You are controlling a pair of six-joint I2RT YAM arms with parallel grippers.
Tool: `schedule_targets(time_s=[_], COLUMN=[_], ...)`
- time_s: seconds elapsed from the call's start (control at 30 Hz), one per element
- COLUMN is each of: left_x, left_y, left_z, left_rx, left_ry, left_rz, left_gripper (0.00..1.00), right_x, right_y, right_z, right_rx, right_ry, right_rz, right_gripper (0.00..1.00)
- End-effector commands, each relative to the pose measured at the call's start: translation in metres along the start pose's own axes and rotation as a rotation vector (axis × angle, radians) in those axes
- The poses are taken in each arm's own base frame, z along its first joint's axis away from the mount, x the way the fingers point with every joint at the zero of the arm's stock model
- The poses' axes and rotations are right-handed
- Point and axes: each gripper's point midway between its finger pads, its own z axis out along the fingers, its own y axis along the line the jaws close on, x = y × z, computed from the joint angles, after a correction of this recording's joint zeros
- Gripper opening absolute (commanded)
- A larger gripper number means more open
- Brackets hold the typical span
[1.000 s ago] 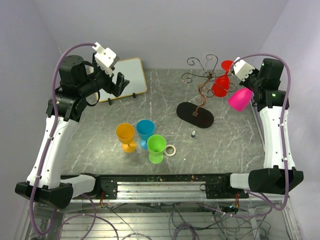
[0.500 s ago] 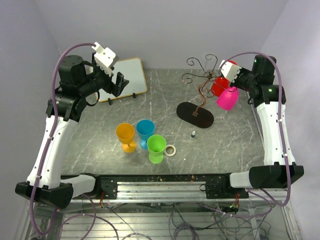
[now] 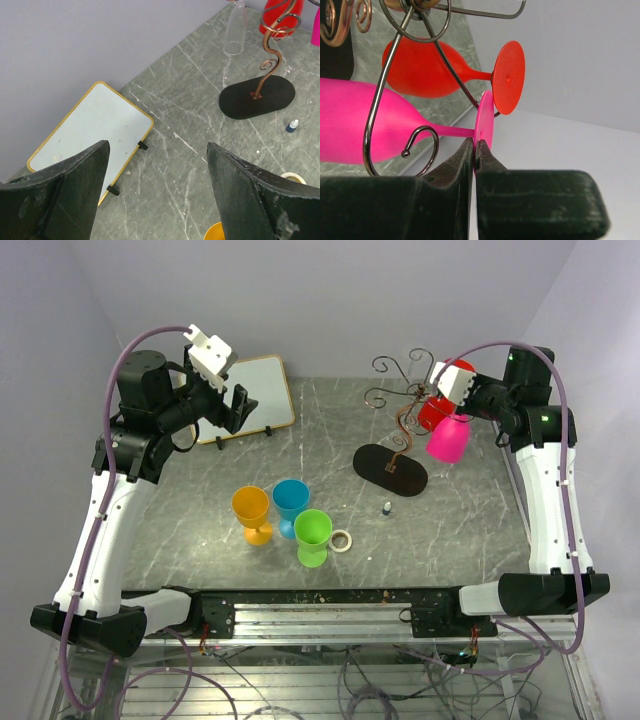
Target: Place the wine glass upside down on the wine glass rack
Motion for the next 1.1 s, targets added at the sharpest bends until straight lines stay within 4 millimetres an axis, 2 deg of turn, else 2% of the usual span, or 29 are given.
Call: schedule_targets(time_s=[0.0, 0.53, 0.8, 1.07], left_x=[-0.002, -0.002, -0.002, -0.001], left_y=[0.000, -0.001, -0.002, -0.003], left_z=[-0.002, -0.004, -0.004, -0.004], left_rx=[0.005, 0.010, 0.014, 0.021], left_ry=[-0.015, -0.019, -0.022, -0.022], left_rz=[0.015, 0.021, 0.018, 0.019], left_gripper=[0.89, 0.89, 0.89, 0.89], right_x=[-0.013, -0.032, -0.043, -0.045], right_y=[0.001, 0.017, 0.029, 0.029], right_z=[-0.006, -0.016, -0.027, -0.041], right_rx=[-0.020, -0.089, -0.129, -0.118], right_ry=[-0.048, -0.127, -0.182, -0.178], right_rz=[-0.007, -0.024, -0.018, -0.004], right_gripper=[0.00, 0.00, 0.00, 0.00])
